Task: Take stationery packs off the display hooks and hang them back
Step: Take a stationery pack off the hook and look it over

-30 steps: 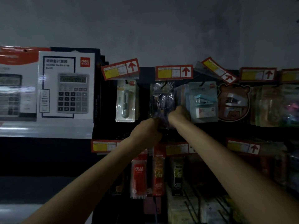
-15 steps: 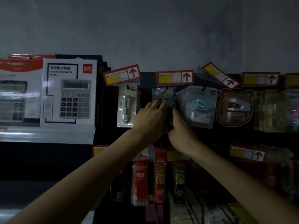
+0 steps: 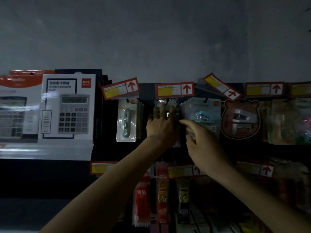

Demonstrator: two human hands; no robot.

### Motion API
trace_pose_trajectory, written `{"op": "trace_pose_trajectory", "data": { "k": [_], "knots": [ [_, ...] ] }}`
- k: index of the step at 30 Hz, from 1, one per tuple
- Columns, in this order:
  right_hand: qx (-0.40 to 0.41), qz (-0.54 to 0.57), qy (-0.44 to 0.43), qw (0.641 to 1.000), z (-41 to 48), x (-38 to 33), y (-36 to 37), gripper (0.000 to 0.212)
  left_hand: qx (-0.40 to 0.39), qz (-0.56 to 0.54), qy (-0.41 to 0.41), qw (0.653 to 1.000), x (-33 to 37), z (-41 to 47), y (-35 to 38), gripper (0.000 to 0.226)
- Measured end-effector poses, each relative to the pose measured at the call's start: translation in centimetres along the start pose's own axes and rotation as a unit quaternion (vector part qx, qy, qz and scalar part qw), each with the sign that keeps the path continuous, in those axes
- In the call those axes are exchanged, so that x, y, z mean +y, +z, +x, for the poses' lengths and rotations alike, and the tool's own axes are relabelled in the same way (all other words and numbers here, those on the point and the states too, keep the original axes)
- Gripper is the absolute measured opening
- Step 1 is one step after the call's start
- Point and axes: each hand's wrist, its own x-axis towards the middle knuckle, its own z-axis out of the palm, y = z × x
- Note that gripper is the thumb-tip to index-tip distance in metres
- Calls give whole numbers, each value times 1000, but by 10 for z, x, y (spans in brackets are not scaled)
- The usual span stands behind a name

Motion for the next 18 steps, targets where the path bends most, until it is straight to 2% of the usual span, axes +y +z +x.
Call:
{"op": "trace_pose_trajectory", "data": {
  "k": [12, 18],
  "knots": [
    [-7, 2, -23, 1000, -3, 18, -15, 44, -36, 25, -64, 997, 9, 27, 31, 82],
    [-10, 2, -33, 999, -4, 24, -20, 42, -45, 21, -79, 996, 12, 40, 40, 88]
  ]
}}
